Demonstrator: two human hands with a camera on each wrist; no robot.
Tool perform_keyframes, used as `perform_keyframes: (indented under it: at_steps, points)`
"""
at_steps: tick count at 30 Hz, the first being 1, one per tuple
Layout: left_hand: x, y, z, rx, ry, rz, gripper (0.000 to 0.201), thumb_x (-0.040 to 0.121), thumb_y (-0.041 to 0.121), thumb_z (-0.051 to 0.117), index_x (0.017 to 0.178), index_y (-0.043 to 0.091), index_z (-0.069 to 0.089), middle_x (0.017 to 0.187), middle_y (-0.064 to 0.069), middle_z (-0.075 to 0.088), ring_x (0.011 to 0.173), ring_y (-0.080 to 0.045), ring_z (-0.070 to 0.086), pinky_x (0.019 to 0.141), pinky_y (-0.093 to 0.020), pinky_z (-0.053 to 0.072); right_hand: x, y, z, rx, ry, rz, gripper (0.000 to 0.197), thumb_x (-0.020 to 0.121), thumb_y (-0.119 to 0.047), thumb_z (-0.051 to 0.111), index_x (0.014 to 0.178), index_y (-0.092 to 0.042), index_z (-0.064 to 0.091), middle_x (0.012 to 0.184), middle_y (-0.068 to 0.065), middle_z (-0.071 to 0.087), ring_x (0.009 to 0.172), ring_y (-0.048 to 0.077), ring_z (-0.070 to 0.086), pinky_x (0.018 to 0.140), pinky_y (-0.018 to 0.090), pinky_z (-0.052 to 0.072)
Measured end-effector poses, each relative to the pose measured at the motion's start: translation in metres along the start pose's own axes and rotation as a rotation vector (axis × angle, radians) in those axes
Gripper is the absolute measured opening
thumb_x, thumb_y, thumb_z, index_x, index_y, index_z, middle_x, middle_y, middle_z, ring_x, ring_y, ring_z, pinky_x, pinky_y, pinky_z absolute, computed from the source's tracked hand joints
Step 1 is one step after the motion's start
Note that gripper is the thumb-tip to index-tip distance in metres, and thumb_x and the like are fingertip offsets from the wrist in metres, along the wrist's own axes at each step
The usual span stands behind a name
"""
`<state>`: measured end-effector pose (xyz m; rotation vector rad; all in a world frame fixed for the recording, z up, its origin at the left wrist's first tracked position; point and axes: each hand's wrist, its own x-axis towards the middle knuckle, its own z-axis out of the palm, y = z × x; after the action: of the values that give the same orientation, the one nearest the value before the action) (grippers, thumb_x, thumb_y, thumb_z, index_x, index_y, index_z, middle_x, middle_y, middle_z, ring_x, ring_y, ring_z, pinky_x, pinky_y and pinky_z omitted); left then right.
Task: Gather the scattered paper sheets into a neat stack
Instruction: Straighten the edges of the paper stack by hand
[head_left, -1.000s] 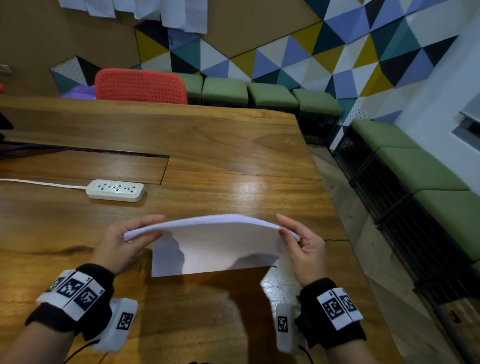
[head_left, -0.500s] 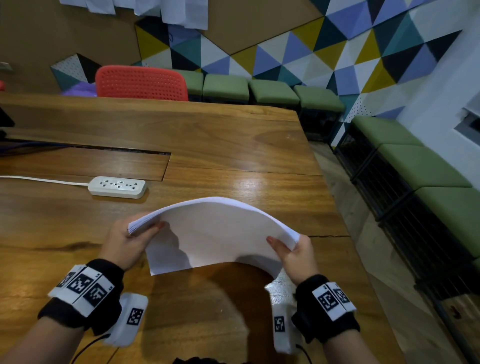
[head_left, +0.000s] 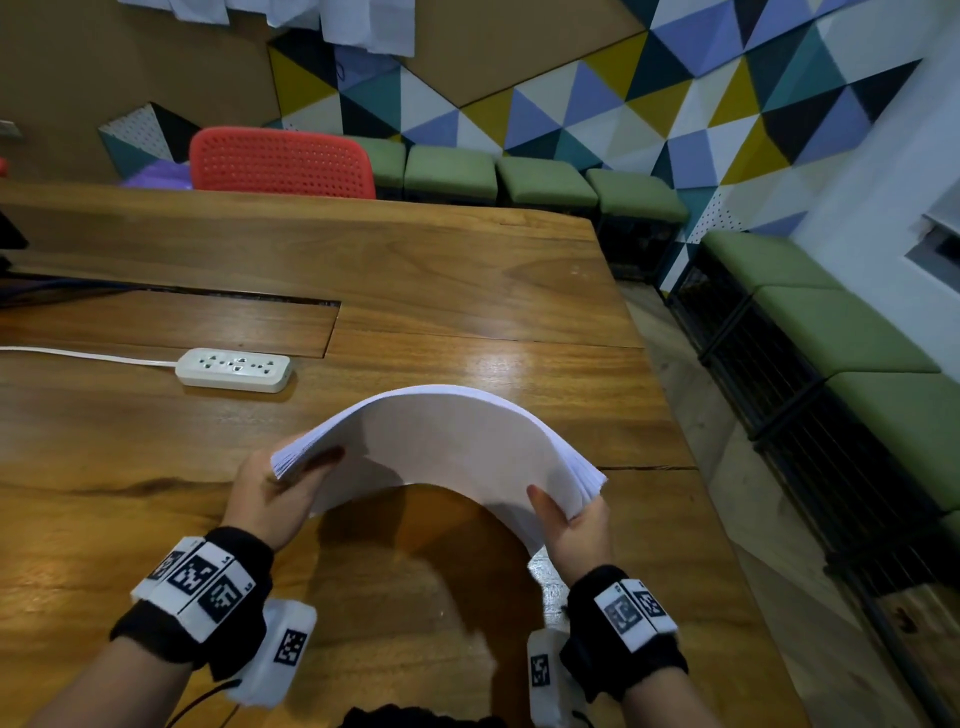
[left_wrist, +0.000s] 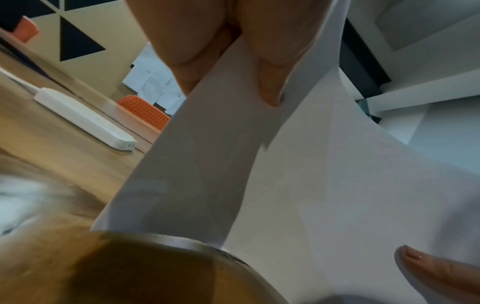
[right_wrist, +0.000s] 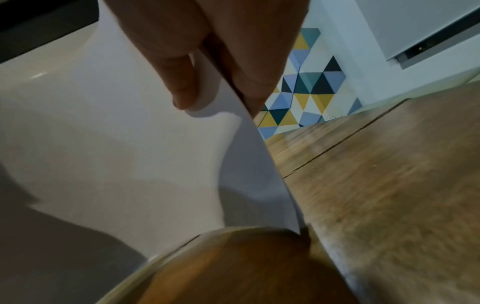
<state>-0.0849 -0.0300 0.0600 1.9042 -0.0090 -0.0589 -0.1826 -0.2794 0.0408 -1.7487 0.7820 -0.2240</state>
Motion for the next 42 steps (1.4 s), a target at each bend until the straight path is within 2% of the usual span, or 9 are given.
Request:
perform_keyframes:
  at_steps: [5,18,24,28,31,33,36,39,42]
  points:
    - [-0.007,-0.011,0.007,-0.027,0.031,-0.061,0.044,0.078,0.006,0.069,0.121,0.004,0.056,0.107,-0.007,0.058,0.103,-0.025,0.052,0.091,-0.038,0.043,-0.005,0.006,0.001,-0.05,0.011,0.061,0.027,0.079,-0.025,0.07,0.09,-0.01,0.05,0.096,0.015,0.062,0.09,0.031,0.061,0.079,0.04,0.054]
    - [-0.007,-0.018,0.016,-0.051,-0.014,-0.188,0.042,0.082,0.012,0.066,0.122,0.007,0.053,0.101,-0.008,0.053,0.099,-0.023,0.046,0.084,-0.037,0.04,-0.006,0.011,0.003,-0.024,0.072,0.068,0.022,0.08,-0.024,0.069,0.088,-0.01,0.053,0.09,0.013,0.063,0.081,0.025,0.06,0.073,0.041,0.055]
    - [-0.005,-0.018,0.016,-0.078,-0.076,-0.166,0.014,0.085,0.014,0.063,0.096,0.006,0.061,0.08,-0.002,0.061,0.086,-0.027,0.057,0.063,-0.027,0.042,0.001,-0.003,0.002,-0.042,0.076,0.042,0.012,0.081,-0.019,0.067,0.084,-0.013,0.057,0.088,0.009,0.063,0.088,0.028,0.062,0.07,0.031,0.048]
    - [-0.005,-0.015,0.011,-0.345,-0.148,-0.177,0.023,0.07,0.018,0.075,0.089,0.018,0.061,0.09,-0.007,0.067,0.089,-0.029,0.062,0.083,-0.04,0.049,0.012,-0.015,-0.004,0.007,0.267,0.01,0.077,0.074,-0.029,0.074,0.139,-0.024,0.033,0.137,0.006,0.047,0.128,0.028,0.043,0.098,0.048,0.044]
    - [-0.01,-0.012,0.015,-0.544,-0.181,-0.216,0.03,0.073,0.012,0.073,0.099,0.021,0.059,0.1,-0.006,0.067,0.094,-0.024,0.062,0.086,-0.041,0.049,0.011,-0.021,-0.006,0.313,0.144,0.14,0.113,0.054,-0.04,0.085,0.144,-0.037,0.016,0.149,0.008,0.033,0.132,0.03,0.039,0.104,0.053,0.038]
    - [-0.012,-0.01,0.022,-0.677,-0.227,-0.248,0.048,0.061,0.02,0.081,0.104,0.021,0.058,0.101,-0.006,0.07,0.093,-0.022,0.066,0.079,-0.036,0.055,0.005,-0.023,0.001,0.652,-0.133,0.214,0.1,0.048,-0.044,0.084,0.134,-0.026,0.037,0.137,0.012,0.05,0.112,0.026,0.059,0.093,0.047,0.049]
    - [-0.014,-0.01,0.031,-0.825,-0.24,-0.291,0.097,0.024,0.036,0.094,0.112,0.017,0.059,0.104,-0.002,0.074,0.092,-0.017,0.071,0.075,-0.03,0.058,-0.004,-0.035,0.009,0.879,-0.37,0.2,0.041,0.07,-0.02,0.067,0.109,-0.019,0.056,0.112,0.008,0.066,0.089,0.022,0.069,0.08,0.041,0.055]
    - [-0.017,-0.01,0.033,-0.89,-0.267,-0.316,0.101,0.017,0.033,0.095,0.11,0.016,0.061,0.101,-0.003,0.074,0.089,-0.017,0.071,0.07,-0.029,0.059,0.002,-0.049,0.011,0.89,-0.377,0.111,0.021,0.086,0.002,0.053,0.101,-0.011,0.061,0.093,0.007,0.072,0.089,0.023,0.068,0.089,0.04,0.052]
    - [-0.012,-0.007,0.022,-0.905,-0.272,-0.308,0.099,0.016,0.033,0.095,0.109,0.017,0.062,0.1,-0.003,0.075,0.087,-0.017,0.072,0.068,-0.031,0.059,0.01,-0.055,0.004,0.852,-0.335,-0.034,0.021,0.077,0.0,0.062,0.098,-0.002,0.061,0.079,0.003,0.075,0.076,0.016,0.071,0.074,0.028,0.059]
